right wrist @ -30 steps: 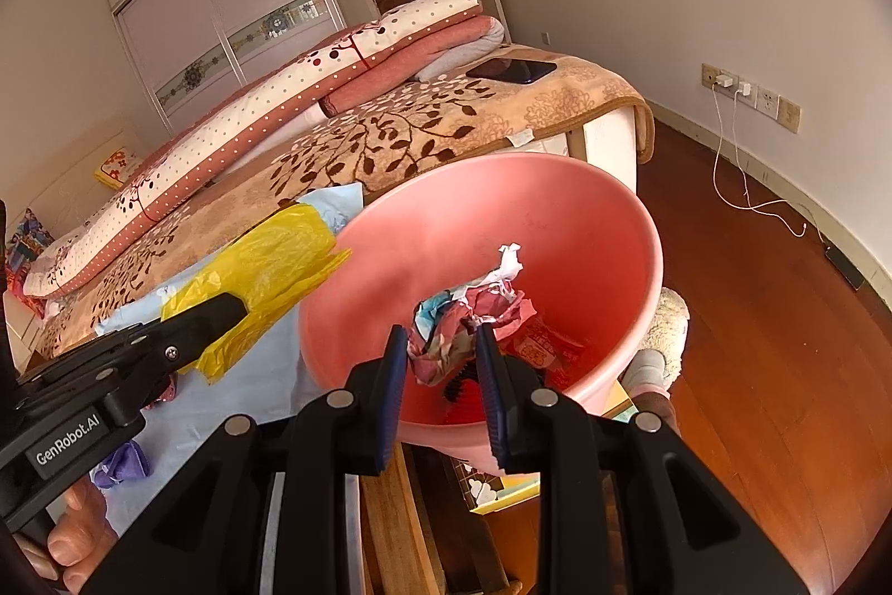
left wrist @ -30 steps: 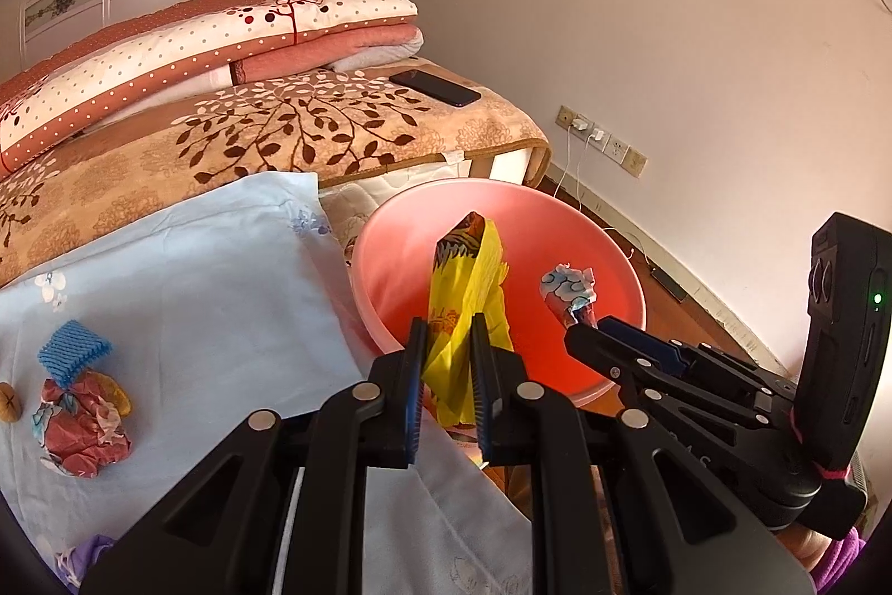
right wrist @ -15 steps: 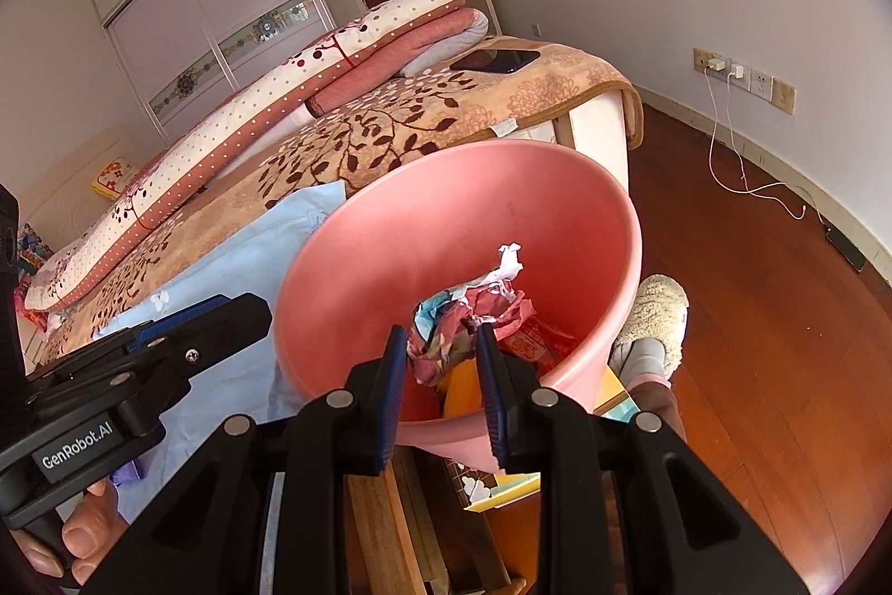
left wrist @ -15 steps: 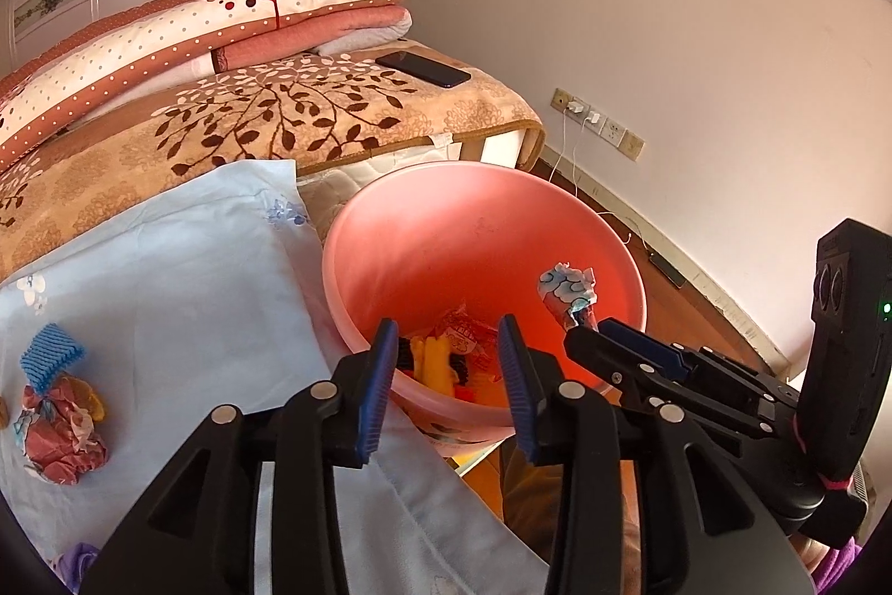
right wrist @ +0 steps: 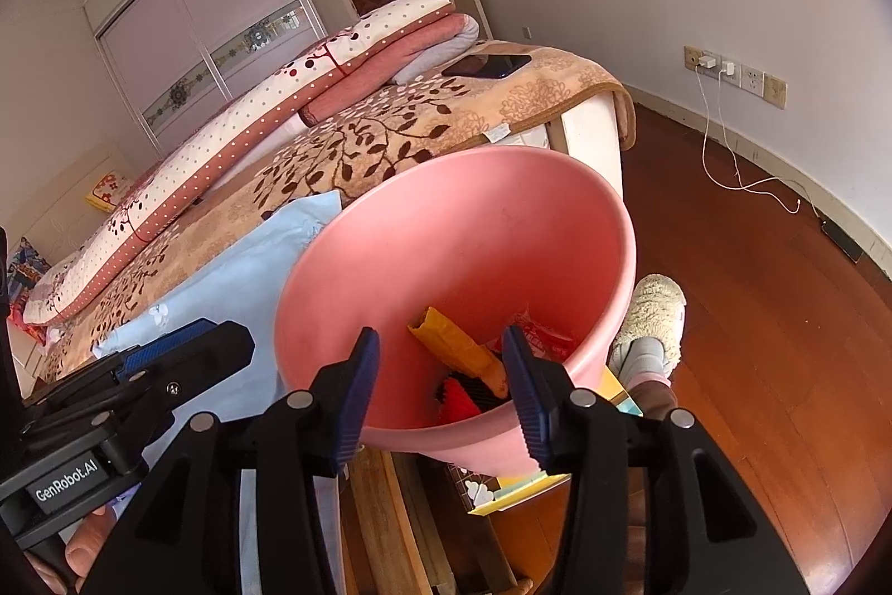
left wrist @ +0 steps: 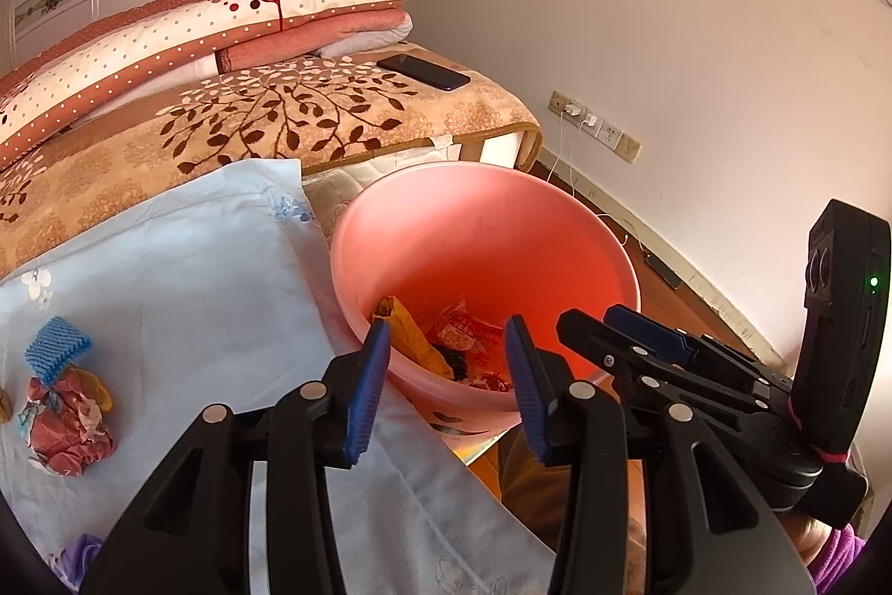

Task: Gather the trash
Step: 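Move both open tools back over the sheet, then close the left tool on the purple cloth bag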

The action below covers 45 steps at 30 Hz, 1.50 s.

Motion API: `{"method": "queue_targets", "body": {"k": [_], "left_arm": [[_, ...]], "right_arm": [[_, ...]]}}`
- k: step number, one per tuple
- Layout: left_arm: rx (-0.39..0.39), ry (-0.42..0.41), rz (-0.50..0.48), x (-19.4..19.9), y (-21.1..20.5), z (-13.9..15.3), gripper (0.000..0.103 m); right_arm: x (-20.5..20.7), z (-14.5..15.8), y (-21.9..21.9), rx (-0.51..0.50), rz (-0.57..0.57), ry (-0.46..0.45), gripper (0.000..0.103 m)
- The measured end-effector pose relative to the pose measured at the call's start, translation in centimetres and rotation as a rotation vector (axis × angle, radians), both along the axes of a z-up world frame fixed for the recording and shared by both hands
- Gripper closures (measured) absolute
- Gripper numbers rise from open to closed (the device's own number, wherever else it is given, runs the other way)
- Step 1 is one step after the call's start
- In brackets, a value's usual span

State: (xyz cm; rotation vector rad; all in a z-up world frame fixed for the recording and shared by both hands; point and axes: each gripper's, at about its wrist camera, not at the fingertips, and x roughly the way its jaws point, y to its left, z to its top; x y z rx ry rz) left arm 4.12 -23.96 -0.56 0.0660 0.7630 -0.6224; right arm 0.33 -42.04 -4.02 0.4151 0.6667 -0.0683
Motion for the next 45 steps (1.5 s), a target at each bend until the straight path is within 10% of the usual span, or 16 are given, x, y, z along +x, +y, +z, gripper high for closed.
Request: {"method": "queue_targets", "body": {"k": [27, 45], "left_arm": [[0.118, -0.015, 0.135, -4.1, 16.6, -1.0, 0.06], [0.276, 0.045, 0.048, -3.3, 24.1, -5.3, 0.06]], "right_arm": [[0.4, 2.8, 9.8, -0.073, 0.2, -0.011, 0.054], [2.0, 1.8, 15.2, -0.146, 0.294, 0.048, 0.053]]}}
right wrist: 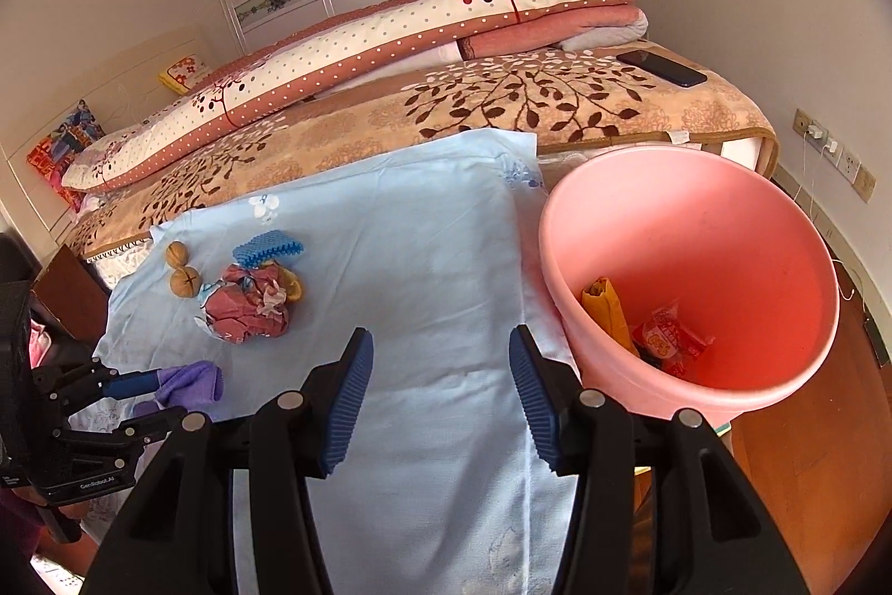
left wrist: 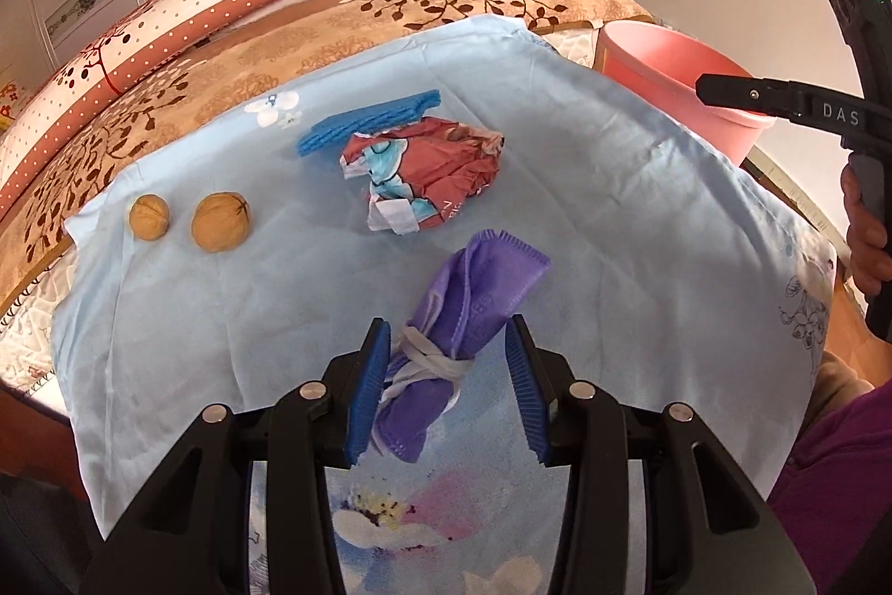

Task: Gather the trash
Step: 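Close the left tool on the purple cloth bag, then close the right tool on the blue sponge strip while the left tool holds the purple bag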

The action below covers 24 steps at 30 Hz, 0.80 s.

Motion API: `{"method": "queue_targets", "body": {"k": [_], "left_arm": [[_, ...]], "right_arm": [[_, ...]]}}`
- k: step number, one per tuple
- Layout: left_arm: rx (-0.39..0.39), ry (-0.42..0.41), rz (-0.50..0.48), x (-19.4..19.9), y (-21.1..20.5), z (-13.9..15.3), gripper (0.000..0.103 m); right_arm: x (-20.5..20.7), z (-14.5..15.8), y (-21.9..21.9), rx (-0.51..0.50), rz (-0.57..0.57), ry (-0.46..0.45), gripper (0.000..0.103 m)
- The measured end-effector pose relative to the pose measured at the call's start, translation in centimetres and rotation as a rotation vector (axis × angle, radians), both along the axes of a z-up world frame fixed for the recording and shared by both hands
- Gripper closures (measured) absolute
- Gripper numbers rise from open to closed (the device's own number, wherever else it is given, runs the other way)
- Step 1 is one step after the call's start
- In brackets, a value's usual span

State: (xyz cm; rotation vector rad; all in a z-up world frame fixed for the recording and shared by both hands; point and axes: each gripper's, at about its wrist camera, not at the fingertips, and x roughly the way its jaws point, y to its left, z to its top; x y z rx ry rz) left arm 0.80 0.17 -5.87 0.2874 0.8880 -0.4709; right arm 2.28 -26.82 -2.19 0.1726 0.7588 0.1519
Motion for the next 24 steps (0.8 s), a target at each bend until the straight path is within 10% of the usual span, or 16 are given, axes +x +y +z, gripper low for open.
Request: {"method": "queue_targets", "body": {"k": [24], "left_arm": [[-0.185, 0.047, 0.105, -0.8, 2.6, 0.9, 0.069]], "right_arm": [[4.5, 0.2, 8.2, 0.067, 0.243, 0.009, 0.053]]}}
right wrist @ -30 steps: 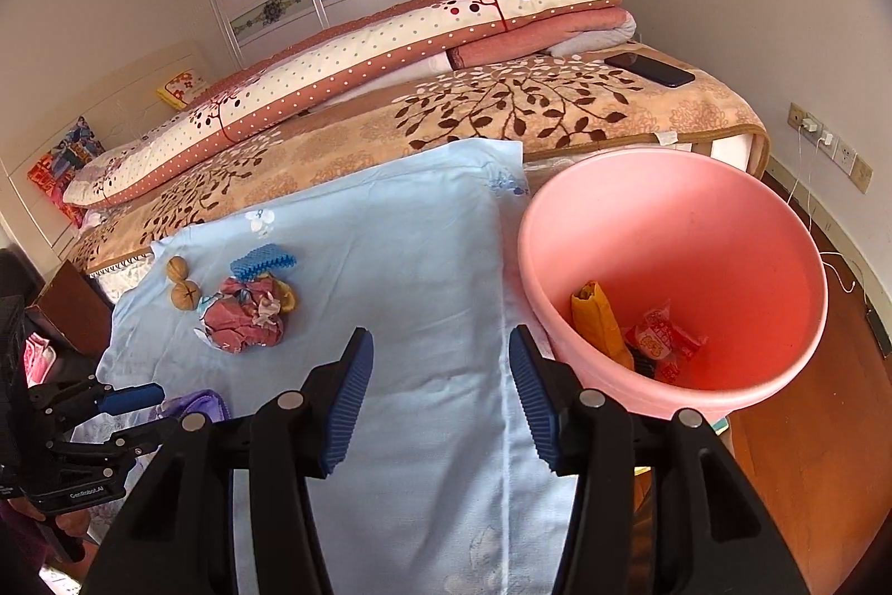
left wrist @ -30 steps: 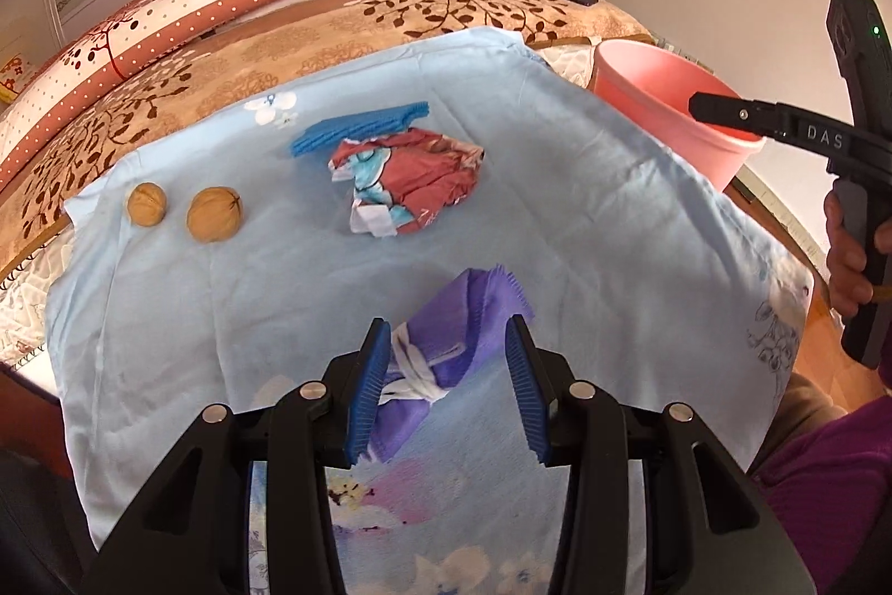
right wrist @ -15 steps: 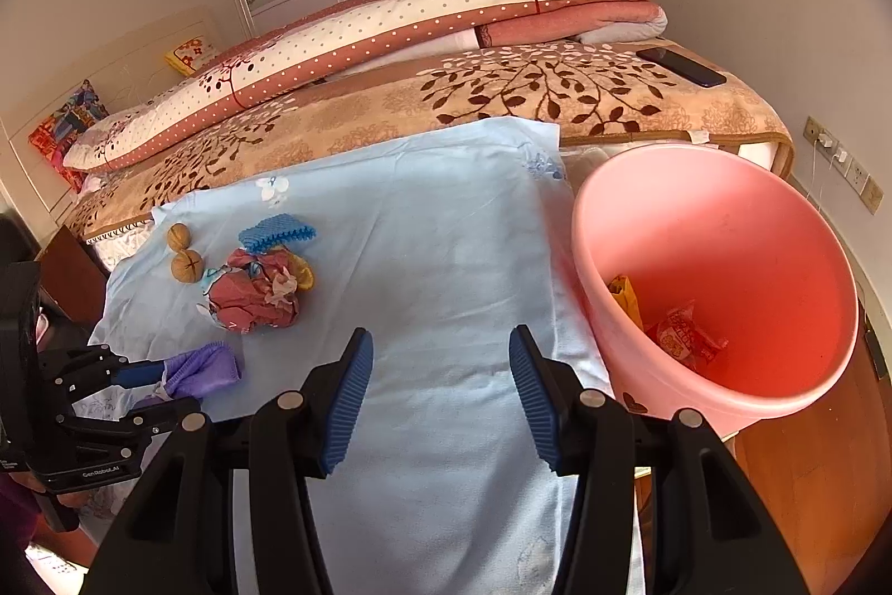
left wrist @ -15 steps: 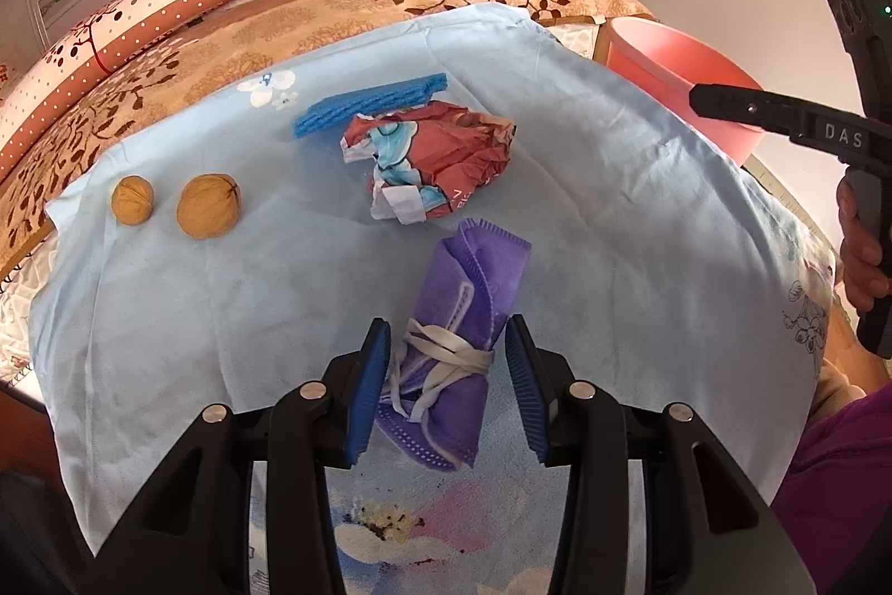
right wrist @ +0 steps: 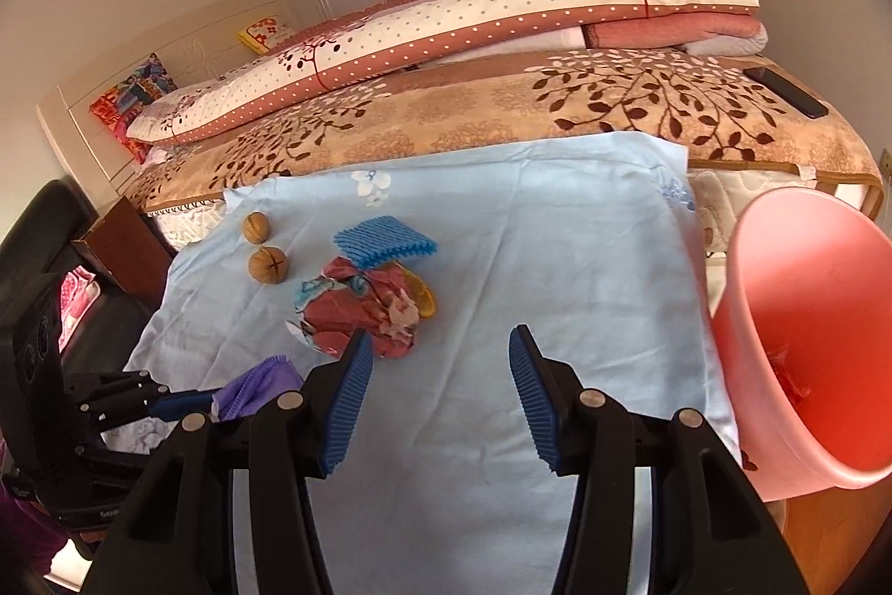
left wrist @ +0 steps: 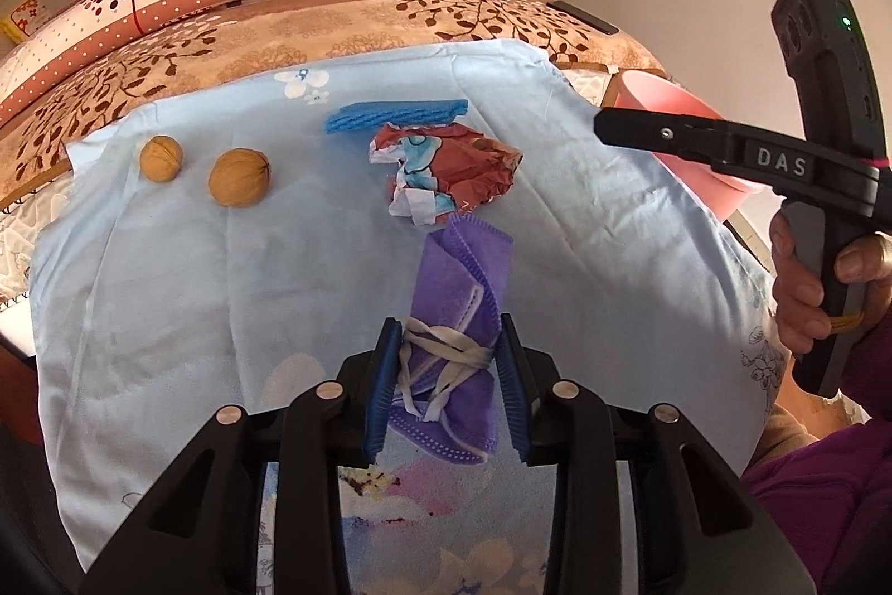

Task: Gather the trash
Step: 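Close the right tool on the blue sponge strip while the left tool holds the purple bag, then carry the purple bag in the left tool and the blue sponge in the right tool over the bucket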

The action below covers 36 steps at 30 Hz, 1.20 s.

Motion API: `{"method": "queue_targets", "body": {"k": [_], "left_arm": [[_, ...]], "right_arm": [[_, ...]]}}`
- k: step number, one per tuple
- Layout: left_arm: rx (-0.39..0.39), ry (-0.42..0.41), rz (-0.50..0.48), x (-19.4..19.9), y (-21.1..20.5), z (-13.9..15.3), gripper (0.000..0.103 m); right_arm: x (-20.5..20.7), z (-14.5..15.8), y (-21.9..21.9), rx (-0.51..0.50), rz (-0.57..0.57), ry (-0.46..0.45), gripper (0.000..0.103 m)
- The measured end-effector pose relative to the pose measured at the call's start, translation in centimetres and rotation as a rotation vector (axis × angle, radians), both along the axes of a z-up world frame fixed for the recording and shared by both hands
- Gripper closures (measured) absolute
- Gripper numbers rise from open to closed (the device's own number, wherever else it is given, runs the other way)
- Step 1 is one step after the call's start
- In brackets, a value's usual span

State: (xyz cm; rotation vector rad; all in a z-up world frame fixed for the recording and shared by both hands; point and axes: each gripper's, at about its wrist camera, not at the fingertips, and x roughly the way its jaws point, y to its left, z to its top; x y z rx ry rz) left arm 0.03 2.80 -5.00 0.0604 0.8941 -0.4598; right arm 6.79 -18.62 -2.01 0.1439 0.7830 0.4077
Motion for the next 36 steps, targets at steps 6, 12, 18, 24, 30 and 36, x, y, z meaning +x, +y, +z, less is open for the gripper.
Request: {"method": "queue_targets", "body": {"k": [6, 12, 18, 24, 30, 36], "left_arm": [[-0.072, -0.009, 0.054, -0.4, 1.4, 1.0, 0.069], [-0.104, -0.016, 0.099, -0.1, 2.2, 1.3, 0.069], [-0.129, -0.003, 0.118, 0.1, 2.7, 1.1, 0.069], [-0.135, 0.001, 0.12, 0.1, 2.7, 1.0, 0.069], [-0.139, -0.013, 0.128, 0.0, 2.5, 1.4, 0.069], [-0.144, -0.034, 0.147, 0.0, 1.8, 2.3, 0.069]], "right_arm": [[2.9, 0.6, 2.8, 0.038, 0.052, -0.003, 0.053], [5.7, 0.2, 6.4, -0.021, 0.126, -0.017, 0.053], [8.0, -2.2, 8.2, -0.083, 0.145, 0.037, 0.062], [7.9, -3.3, 7.6, -0.082, 0.136, 0.074, 0.084], [6.4, -2.2, 5.7, -0.027, 0.109, 0.06, 0.096], [3.9, -0.8, 2.5, 0.037, 0.061, 0.052, 0.096]]}}
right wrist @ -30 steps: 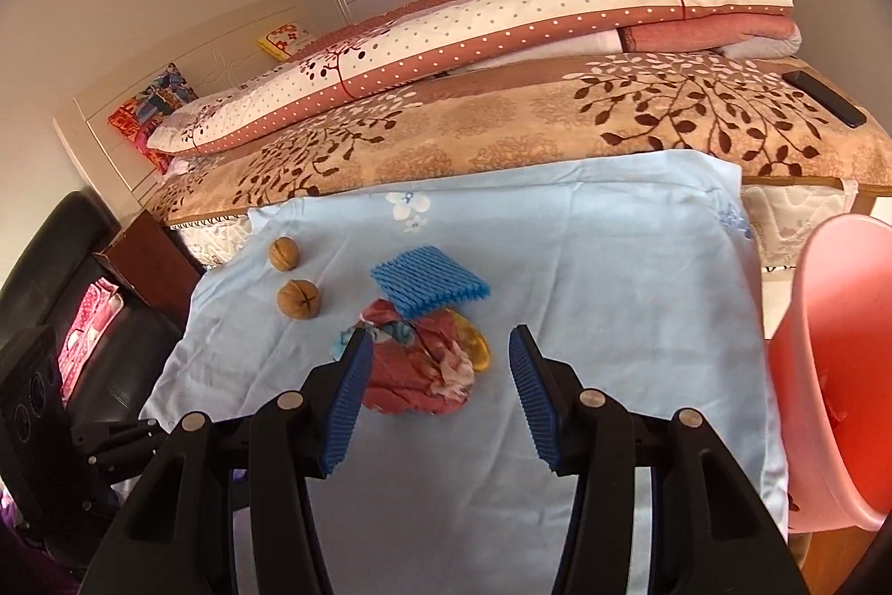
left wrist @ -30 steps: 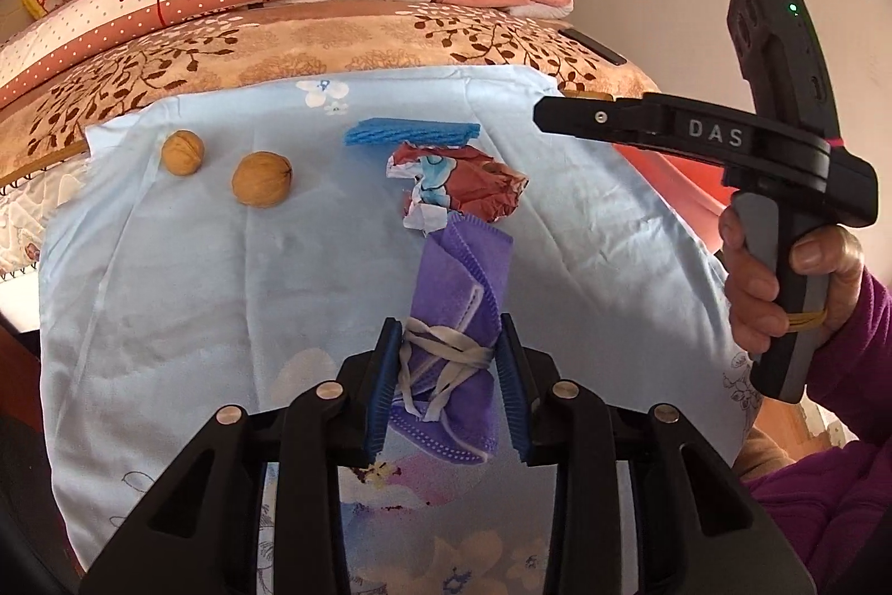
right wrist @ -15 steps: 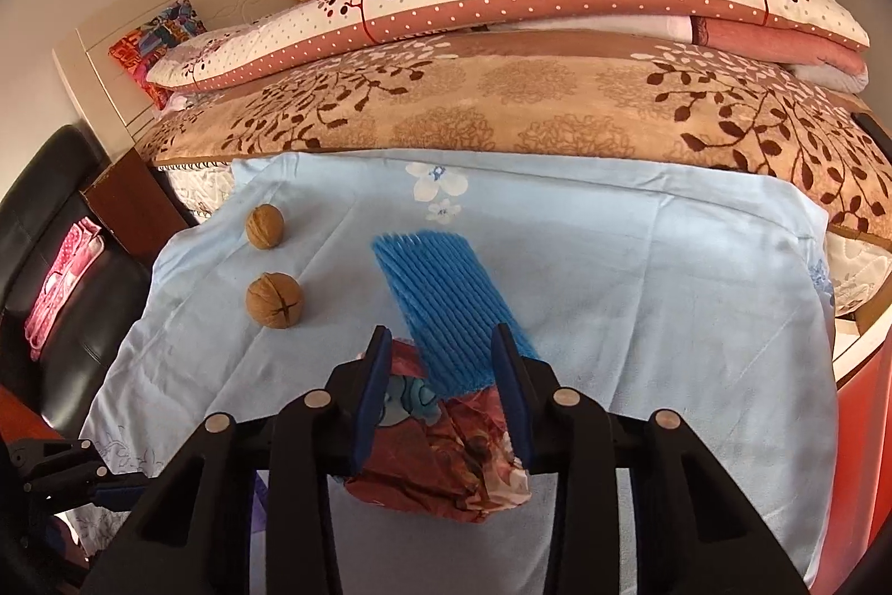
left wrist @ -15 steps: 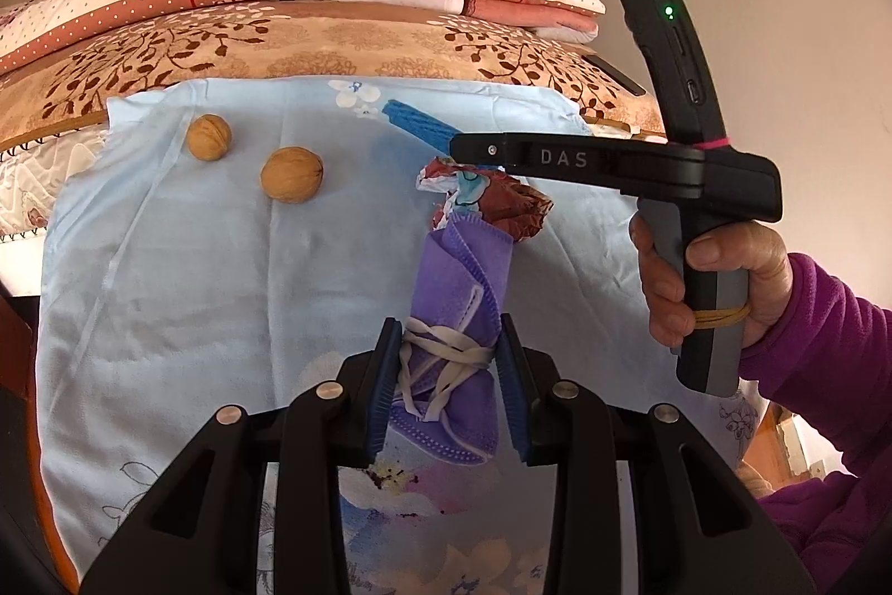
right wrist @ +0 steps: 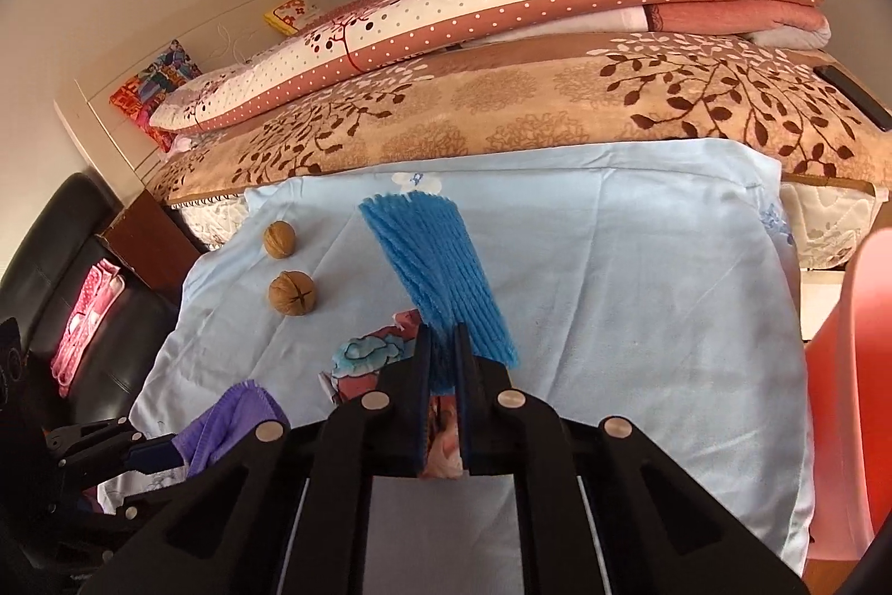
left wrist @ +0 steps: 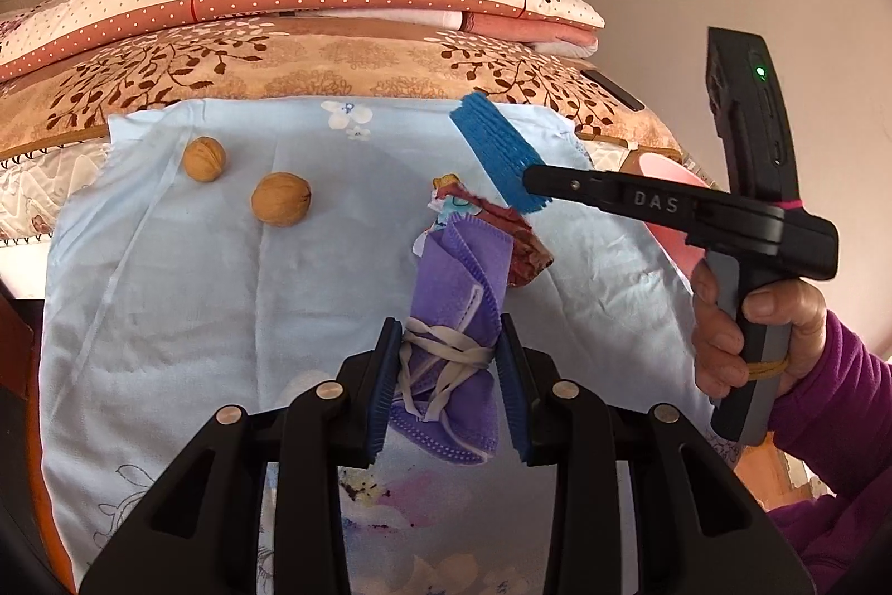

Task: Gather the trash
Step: 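Carry the purple bag in the left tool and the blue sponge in the right tool over the bucket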

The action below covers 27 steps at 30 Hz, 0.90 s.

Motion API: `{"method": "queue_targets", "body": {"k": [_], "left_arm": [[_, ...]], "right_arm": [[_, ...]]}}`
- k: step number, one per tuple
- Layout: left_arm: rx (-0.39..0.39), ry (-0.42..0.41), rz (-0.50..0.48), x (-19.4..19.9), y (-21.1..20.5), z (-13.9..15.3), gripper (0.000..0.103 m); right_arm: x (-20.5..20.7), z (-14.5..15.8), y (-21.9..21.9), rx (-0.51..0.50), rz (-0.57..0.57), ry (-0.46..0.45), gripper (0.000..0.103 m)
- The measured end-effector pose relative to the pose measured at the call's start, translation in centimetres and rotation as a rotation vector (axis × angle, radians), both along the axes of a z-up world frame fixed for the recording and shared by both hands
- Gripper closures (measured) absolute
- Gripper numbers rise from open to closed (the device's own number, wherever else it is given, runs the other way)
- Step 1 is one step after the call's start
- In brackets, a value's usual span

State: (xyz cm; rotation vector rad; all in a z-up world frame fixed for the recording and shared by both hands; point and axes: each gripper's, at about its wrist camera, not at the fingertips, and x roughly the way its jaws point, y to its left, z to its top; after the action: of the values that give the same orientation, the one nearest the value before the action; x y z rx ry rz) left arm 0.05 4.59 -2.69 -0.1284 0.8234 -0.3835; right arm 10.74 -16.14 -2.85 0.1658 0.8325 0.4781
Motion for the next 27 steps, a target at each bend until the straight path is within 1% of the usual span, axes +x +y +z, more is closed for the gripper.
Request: {"method": "queue_targets", "body": {"k": [6, 10, 18, 27], "left_arm": [[-0.017, -0.02, 0.024, 0.1, -1.3, 1.0, 0.069], [-0.028, -0.03, 0.021, 0.0, -2.5, 1.6, 0.069], [-0.06, -0.049, -0.009, 0.1, -5.9, 2.6, 0.069], [-0.067, -0.087, -0.054, 0.4, -10.4, 3.5, 0.069]], "right_arm": [[-2.7, 1.1, -3.6, 0.047, -0.063, -0.013, 0.096], [-4.1, 1.7, -6.1, 0.064, -0.114, -0.028, 0.096], [-6.2, 2.4, -10.5, 0.076, -0.216, -0.059, 0.096], [-8.0, 2.9, -14.7, 0.087, -0.318, -0.09, 0.096]]}}
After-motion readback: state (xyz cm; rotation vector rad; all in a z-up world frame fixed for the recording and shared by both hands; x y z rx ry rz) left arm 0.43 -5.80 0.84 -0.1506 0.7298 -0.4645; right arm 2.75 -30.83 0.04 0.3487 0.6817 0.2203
